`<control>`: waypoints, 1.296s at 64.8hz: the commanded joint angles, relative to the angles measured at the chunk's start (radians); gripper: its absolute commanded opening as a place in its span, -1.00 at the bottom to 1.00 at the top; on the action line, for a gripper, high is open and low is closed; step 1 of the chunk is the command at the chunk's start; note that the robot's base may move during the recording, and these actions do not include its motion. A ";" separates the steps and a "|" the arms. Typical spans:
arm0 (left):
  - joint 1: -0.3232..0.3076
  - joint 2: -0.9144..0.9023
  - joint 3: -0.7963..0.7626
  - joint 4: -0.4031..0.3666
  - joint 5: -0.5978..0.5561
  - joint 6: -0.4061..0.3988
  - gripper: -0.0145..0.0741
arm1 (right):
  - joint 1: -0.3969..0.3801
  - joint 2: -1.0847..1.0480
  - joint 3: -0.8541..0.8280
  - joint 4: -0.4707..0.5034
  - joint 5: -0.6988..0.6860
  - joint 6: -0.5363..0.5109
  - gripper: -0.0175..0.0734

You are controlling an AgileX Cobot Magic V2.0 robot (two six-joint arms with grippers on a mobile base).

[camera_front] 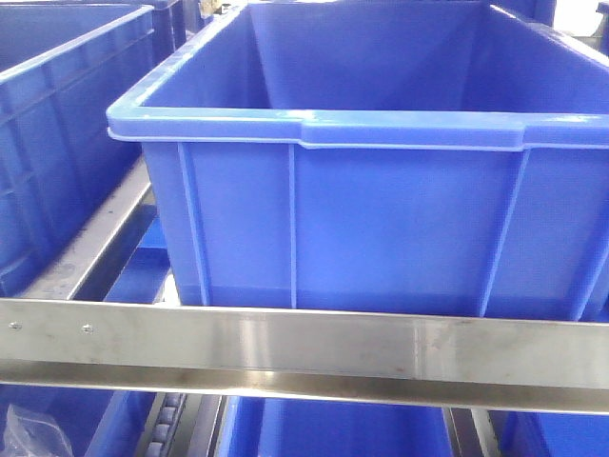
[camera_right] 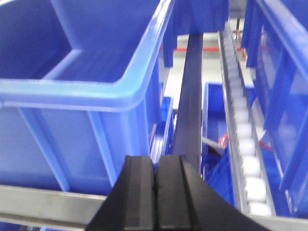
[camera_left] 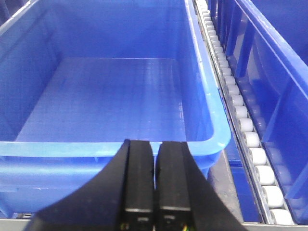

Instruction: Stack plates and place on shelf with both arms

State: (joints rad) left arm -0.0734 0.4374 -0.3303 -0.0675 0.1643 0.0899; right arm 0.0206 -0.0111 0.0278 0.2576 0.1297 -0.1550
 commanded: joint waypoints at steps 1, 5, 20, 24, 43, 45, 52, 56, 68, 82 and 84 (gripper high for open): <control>0.000 0.007 -0.030 -0.005 -0.083 -0.008 -0.49 | -0.006 -0.018 0.001 -0.008 -0.092 -0.007 -0.50; 0.000 0.007 -0.030 -0.005 -0.083 -0.008 -0.49 | -0.006 -0.018 0.001 -0.008 -0.088 0.008 -0.50; 0.000 0.007 -0.030 -0.005 -0.083 -0.008 -0.49 | -0.006 -0.018 0.001 -0.008 -0.086 0.019 -0.50; 0.000 0.007 -0.030 -0.005 -0.083 -0.008 -0.49 | -0.006 -0.018 0.001 -0.008 -0.085 0.019 -0.50; 0.000 0.007 -0.030 -0.005 -0.083 -0.008 -0.49 | -0.006 -0.018 0.001 -0.008 -0.086 0.019 -0.51; 0.000 0.007 -0.030 -0.005 -0.083 -0.008 -0.49 | -0.006 -0.018 0.001 -0.008 -0.086 0.019 -0.51; 0.000 0.007 -0.030 -0.005 -0.083 -0.008 -0.48 | -0.006 -0.018 0.001 -0.008 -0.086 0.019 -0.51; 0.000 0.007 -0.030 -0.005 -0.083 -0.008 -0.49 | -0.006 -0.018 0.001 -0.008 -0.086 0.019 -0.51; 0.002 -0.021 0.004 -0.005 -0.092 -0.008 -0.48 | -0.006 -0.018 0.001 -0.008 -0.086 0.019 -0.51; 0.002 -0.209 0.186 -0.005 -0.266 -0.008 -0.48 | -0.006 -0.018 0.001 -0.008 -0.086 0.019 -0.51; 0.002 -0.232 0.212 -0.005 -0.316 -0.008 -0.48 | -0.006 -0.018 0.001 -0.008 -0.086 0.019 -0.51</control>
State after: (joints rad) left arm -0.0734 0.2454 -0.1367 -0.0675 0.0369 0.0899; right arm 0.0206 -0.0111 0.0278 0.2554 0.1300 -0.1357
